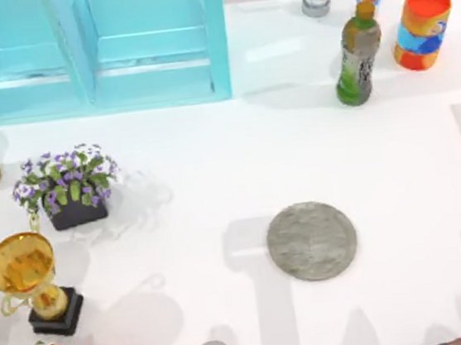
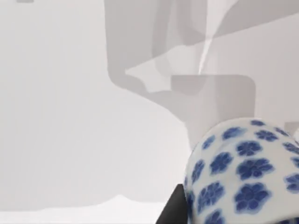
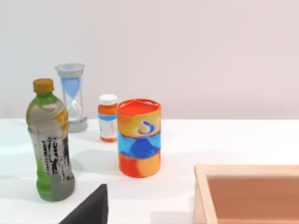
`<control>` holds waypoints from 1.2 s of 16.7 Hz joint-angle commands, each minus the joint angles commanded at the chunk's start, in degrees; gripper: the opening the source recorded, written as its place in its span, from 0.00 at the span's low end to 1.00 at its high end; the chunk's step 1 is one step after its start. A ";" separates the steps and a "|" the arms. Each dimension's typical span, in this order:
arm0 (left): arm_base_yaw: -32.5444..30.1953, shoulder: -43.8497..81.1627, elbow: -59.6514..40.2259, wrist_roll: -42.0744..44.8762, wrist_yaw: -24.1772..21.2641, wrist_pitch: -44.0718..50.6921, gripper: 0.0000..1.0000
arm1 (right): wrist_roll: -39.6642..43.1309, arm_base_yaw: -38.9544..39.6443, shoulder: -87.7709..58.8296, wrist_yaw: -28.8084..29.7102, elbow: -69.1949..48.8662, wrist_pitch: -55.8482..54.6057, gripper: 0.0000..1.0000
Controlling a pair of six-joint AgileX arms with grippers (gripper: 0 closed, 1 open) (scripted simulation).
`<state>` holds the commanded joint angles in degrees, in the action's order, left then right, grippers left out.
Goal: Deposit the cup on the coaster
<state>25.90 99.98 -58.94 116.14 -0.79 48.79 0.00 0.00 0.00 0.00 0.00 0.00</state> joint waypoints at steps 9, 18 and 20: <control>-13.37 2.69 -19.33 -28.91 -5.72 16.43 0.00 | 0.00 0.00 0.00 0.00 0.00 0.00 1.00; -36.54 16.05 -47.37 -85.89 -9.03 33.25 0.00 | 0.00 0.00 0.00 0.00 0.00 0.00 1.00; -42.78 20.44 -52.91 -100.84 -8.88 35.58 0.00 | 0.00 0.00 0.00 0.00 0.00 0.00 1.00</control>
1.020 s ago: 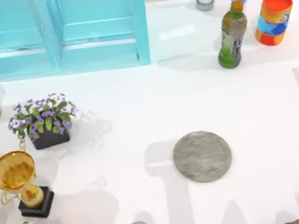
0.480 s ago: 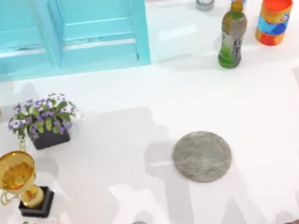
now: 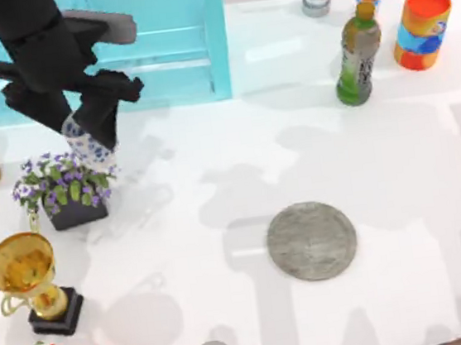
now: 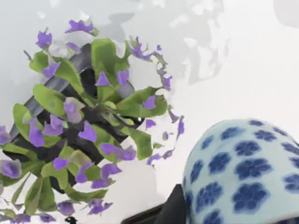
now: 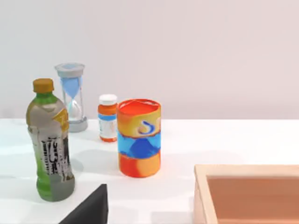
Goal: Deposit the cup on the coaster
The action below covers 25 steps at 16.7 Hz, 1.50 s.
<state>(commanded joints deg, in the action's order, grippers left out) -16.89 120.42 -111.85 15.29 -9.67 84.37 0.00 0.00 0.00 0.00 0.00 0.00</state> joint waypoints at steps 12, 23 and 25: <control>-31.04 19.75 -23.92 -60.68 8.15 1.91 0.00 | 0.00 0.00 0.00 0.00 0.00 0.00 1.00; -32.52 20.15 -21.15 -62.89 9.09 -2.23 0.00 | 0.00 0.00 0.00 0.00 0.00 0.00 1.00; -32.55 20.01 -16.57 -62.92 9.09 -6.19 0.00 | 0.00 0.00 0.00 0.00 0.00 0.00 1.00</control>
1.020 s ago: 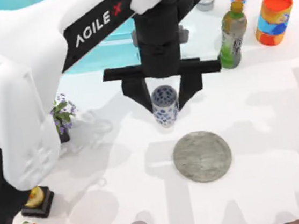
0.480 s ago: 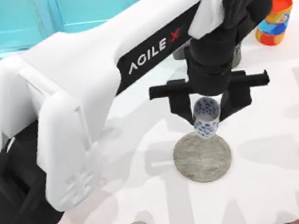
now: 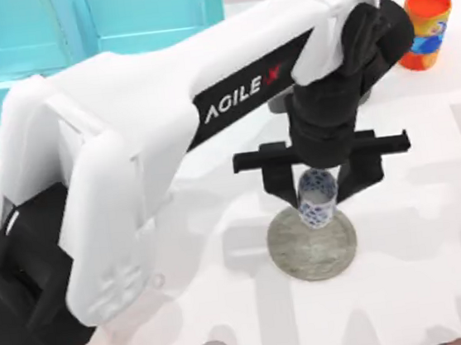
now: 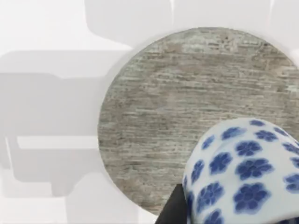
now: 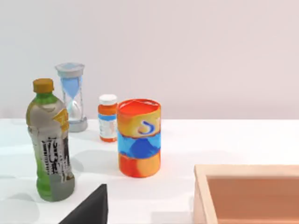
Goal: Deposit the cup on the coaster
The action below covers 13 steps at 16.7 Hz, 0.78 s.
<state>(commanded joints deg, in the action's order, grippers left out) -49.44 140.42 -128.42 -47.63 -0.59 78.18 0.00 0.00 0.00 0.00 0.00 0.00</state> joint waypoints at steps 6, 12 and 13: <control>-0.16 -0.23 7.79 -0.13 -0.04 -7.67 0.00 | 0.00 0.00 0.00 0.00 0.00 0.00 1.00; -0.16 -0.23 7.79 -0.13 -0.04 -7.67 0.23 | 0.00 0.00 0.00 0.00 0.00 0.00 1.00; -0.16 -0.23 7.79 -0.13 -0.04 -7.67 0.30 | 0.00 0.00 0.00 0.00 0.00 0.00 1.00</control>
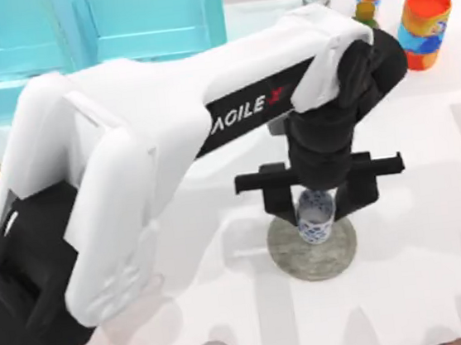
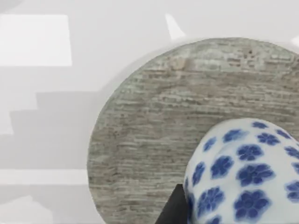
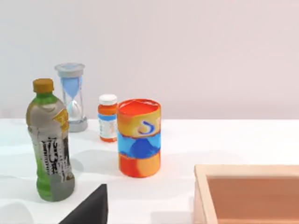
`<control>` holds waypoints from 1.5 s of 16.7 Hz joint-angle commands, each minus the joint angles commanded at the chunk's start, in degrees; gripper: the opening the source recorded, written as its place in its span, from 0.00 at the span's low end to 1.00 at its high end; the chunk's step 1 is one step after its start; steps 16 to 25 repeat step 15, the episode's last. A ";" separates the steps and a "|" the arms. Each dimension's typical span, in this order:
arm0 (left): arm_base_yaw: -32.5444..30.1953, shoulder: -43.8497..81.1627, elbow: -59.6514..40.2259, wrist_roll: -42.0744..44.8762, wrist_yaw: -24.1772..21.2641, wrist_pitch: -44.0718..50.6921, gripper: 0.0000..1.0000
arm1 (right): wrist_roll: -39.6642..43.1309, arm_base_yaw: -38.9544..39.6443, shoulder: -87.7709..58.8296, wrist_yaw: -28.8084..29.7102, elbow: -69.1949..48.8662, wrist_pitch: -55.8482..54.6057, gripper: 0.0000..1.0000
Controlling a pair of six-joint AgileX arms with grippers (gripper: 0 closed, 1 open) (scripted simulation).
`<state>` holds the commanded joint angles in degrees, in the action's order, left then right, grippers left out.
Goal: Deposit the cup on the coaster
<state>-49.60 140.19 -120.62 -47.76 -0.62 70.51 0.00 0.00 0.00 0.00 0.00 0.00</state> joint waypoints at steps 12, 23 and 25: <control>0.00 0.00 0.00 0.00 0.00 0.00 1.00 | 0.00 0.00 0.00 0.00 0.00 0.00 1.00; 0.00 0.00 0.00 0.00 0.00 0.00 1.00 | 0.00 0.00 0.00 0.00 0.00 0.00 1.00; 0.00 0.00 0.00 0.00 0.00 0.00 1.00 | 0.00 0.00 0.00 0.00 0.00 0.00 1.00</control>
